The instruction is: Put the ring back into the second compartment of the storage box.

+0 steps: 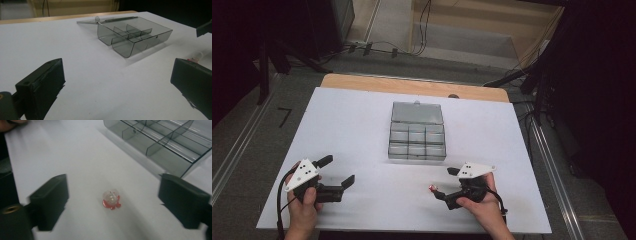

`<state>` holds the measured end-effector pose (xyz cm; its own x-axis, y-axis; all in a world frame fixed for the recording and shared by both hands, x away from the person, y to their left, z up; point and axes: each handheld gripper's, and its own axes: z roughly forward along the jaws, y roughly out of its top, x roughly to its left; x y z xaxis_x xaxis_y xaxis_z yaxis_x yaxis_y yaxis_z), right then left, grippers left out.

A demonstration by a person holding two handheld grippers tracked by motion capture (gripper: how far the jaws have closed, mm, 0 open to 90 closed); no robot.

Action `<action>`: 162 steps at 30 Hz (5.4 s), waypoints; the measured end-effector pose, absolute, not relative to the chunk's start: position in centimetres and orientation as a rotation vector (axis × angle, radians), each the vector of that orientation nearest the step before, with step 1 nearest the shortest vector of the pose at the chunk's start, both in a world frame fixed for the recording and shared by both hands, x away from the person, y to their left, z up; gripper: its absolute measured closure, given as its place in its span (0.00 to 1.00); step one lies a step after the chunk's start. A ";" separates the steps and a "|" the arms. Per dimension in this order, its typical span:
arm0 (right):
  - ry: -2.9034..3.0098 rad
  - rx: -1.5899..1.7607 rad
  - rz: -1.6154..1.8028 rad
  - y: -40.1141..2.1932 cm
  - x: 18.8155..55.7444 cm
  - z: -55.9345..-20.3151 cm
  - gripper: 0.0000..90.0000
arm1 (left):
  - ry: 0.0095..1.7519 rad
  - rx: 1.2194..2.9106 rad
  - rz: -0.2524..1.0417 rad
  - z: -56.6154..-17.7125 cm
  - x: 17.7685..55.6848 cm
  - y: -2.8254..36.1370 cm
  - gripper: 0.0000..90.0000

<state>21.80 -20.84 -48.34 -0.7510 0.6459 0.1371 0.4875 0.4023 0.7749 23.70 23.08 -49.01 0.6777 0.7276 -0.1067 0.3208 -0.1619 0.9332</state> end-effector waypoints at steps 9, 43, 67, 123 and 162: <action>2.496 1.040 1.232 -20.2 21.8 -48.9 0.49 | 0.844 1.757 0.436 -49.2 23.8 23.1 0.00; 2.514 1.074 1.112 -18.6 22.2 -51.6 0.71 | 0.836 1.765 0.425 -49.3 23.9 23.0 0.00; 2.506 1.042 1.138 -19.3 22.1 -50.9 0.77 | 0.839 1.762 0.431 -49.3 23.8 23.0 0.00; 2.493 0.977 1.223 -19.1 23.3 -47.1 0.77 | 0.827 1.741 0.440 -49.3 23.7 23.1 0.00; 2.495 0.925 1.237 -18.0 26.3 -43.6 0.77 | 0.821 1.749 0.442 -49.3 23.6 23.0 0.00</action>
<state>26.30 -18.01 -43.59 -0.7820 0.6170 0.0876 0.4433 0.4520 0.7741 23.65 23.00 -49.33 0.6903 0.7160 -0.1041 0.3069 -0.1594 0.9383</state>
